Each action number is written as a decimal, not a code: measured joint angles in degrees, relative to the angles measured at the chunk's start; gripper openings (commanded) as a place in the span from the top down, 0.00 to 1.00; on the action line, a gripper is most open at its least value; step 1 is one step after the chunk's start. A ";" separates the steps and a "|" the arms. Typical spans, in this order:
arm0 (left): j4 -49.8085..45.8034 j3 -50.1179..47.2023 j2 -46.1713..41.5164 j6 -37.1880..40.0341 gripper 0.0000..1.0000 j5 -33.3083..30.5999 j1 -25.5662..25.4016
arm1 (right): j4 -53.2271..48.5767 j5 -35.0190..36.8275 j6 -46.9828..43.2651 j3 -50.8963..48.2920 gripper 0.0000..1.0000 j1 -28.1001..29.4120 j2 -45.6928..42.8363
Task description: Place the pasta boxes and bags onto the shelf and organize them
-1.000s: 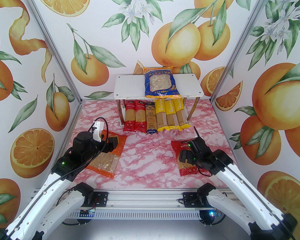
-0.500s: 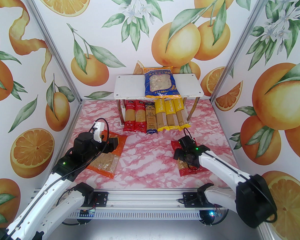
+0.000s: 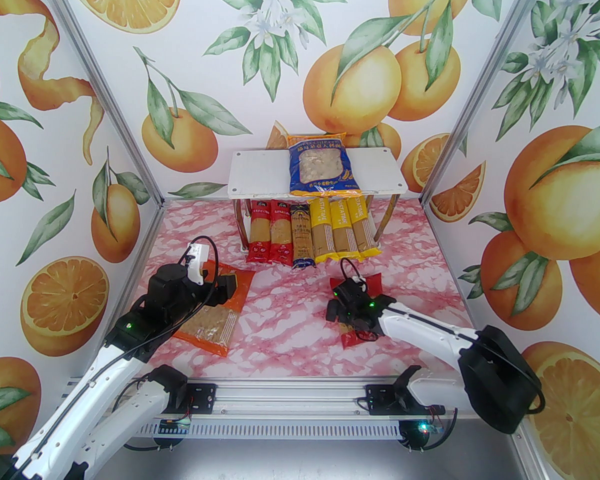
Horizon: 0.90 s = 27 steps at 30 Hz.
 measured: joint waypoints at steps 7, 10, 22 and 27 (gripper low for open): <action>-0.02 0.00 -0.33 0.02 0.13 -0.04 0.02 | 6.10 -3.54 1.70 3.06 0.00 3.02 4.09; -0.37 0.00 -0.46 0.22 0.13 -0.46 0.02 | 4.92 -5.20 2.25 4.81 0.00 4.17 3.91; -0.57 -0.02 -0.15 0.70 0.13 -0.63 0.11 | -13.97 1.29 -4.74 21.09 0.00 5.81 -1.22; -0.61 -0.02 -0.26 1.14 0.13 -0.90 0.11 | -16.81 4.22 -4.76 19.37 0.00 5.81 2.82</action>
